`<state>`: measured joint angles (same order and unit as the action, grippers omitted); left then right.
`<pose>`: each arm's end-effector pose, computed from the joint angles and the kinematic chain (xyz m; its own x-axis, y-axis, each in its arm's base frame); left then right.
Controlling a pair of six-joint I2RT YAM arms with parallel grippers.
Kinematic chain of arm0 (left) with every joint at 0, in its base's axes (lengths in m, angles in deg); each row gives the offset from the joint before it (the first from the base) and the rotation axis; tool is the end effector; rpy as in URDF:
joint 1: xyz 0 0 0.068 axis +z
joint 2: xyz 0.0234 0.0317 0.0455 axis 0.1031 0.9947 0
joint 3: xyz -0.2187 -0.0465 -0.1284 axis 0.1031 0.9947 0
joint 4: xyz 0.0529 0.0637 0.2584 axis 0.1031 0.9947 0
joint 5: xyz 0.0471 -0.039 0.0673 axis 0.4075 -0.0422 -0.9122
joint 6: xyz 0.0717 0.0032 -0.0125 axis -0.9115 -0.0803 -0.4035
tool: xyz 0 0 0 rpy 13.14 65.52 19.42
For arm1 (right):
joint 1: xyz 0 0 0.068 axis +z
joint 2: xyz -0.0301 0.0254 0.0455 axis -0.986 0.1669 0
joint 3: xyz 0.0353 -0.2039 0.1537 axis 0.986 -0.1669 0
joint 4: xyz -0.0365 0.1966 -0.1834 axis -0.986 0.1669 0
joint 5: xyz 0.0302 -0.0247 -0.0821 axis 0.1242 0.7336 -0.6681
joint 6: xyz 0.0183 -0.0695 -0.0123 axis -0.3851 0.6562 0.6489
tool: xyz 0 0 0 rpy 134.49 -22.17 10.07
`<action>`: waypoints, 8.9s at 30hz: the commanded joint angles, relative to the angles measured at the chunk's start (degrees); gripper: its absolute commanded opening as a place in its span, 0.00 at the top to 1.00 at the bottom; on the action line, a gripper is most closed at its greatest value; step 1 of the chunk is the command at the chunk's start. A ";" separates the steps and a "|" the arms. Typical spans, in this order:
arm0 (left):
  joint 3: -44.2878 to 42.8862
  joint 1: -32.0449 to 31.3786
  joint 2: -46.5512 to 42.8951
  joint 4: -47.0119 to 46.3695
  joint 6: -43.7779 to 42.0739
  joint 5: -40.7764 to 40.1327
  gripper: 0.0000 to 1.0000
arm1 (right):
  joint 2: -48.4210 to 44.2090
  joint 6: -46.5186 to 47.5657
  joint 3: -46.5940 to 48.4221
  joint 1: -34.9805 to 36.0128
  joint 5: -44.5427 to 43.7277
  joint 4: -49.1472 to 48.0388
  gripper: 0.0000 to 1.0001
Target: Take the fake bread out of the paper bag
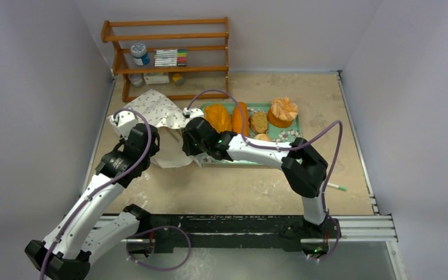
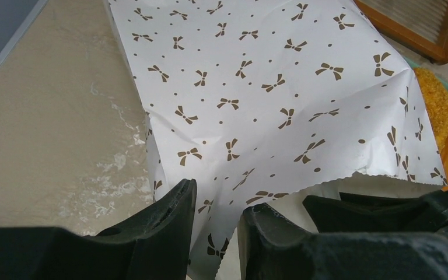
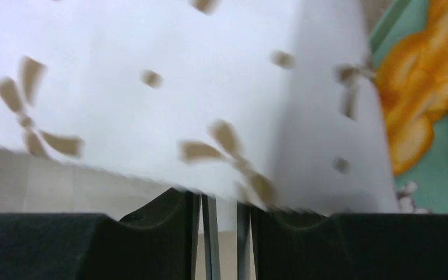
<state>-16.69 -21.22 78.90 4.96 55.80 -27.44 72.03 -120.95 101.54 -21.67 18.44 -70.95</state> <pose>0.1881 -0.0549 0.2941 -0.4017 -0.4295 -0.8088 -0.4559 0.8598 -0.2302 0.2557 0.3989 0.2097 -0.6313 -0.0340 -0.7748 -0.4964 0.7853 0.3700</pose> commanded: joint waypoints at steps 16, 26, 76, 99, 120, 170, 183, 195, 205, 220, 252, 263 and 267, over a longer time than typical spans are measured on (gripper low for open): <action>4.79 -0.21 0.16 -3.80 3.56 3.78 0.68 | 11.68 -0.84 15.01 2.55 3.76 1.20 0.58; 6.47 -0.21 0.03 -4.82 4.01 5.10 0.68 | 17.76 -4.60 20.76 2.38 2.20 2.86 0.48; -14.79 37.28 22.97 -14.69 9.16 0.17 0.06 | 11.08 3.46 7.81 4.67 0.47 -9.27 0.43; -28.88 52.53 53.69 -25.23 0.89 7.32 0.06 | 11.77 5.69 5.35 5.44 1.78 -12.14 0.43; -37.63 52.55 68.64 -22.73 -6.63 16.77 0.16 | 17.09 6.74 6.54 5.85 -0.99 -10.92 0.39; -41.84 43.10 72.48 -16.00 -14.58 17.93 0.20 | 35.03 6.00 35.68 3.33 -8.34 -4.07 0.48; -41.21 43.00 71.79 -16.38 -14.11 18.90 0.21 | 31.50 4.30 28.78 2.28 -8.27 -5.85 0.92; -41.48 43.01 68.57 -16.64 -11.29 15.41 0.18 | 17.10 5.65 12.00 2.29 -5.89 -6.63 0.97; -41.33 42.97 63.42 -18.95 -8.51 13.35 0.15 | 5.44 8.39 5.46 2.54 -4.73 -0.27 0.98; -38.22 42.64 57.36 -21.14 -5.42 13.06 0.14 | -8.64 7.79 -7.55 6.82 -4.65 5.60 1.00; -21.17 31.67 37.59 -23.85 -5.79 11.74 0.14 | -57.45 -21.17 -30.42 28.37 -13.11 42.29 1.00; -17.72 31.18 35.50 -24.61 -6.06 12.68 0.14 | -59.61 -40.23 -22.31 28.95 -29.94 61.40 1.00; -17.19 30.68 34.61 -24.85 -5.99 12.91 0.15 | -59.78 -43.91 -19.99 28.93 -34.05 62.57 1.00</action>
<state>-34.24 10.21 116.67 -17.47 50.18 -14.39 12.98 -156.40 76.96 6.98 -5.16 -12.39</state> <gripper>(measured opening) 0.858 0.265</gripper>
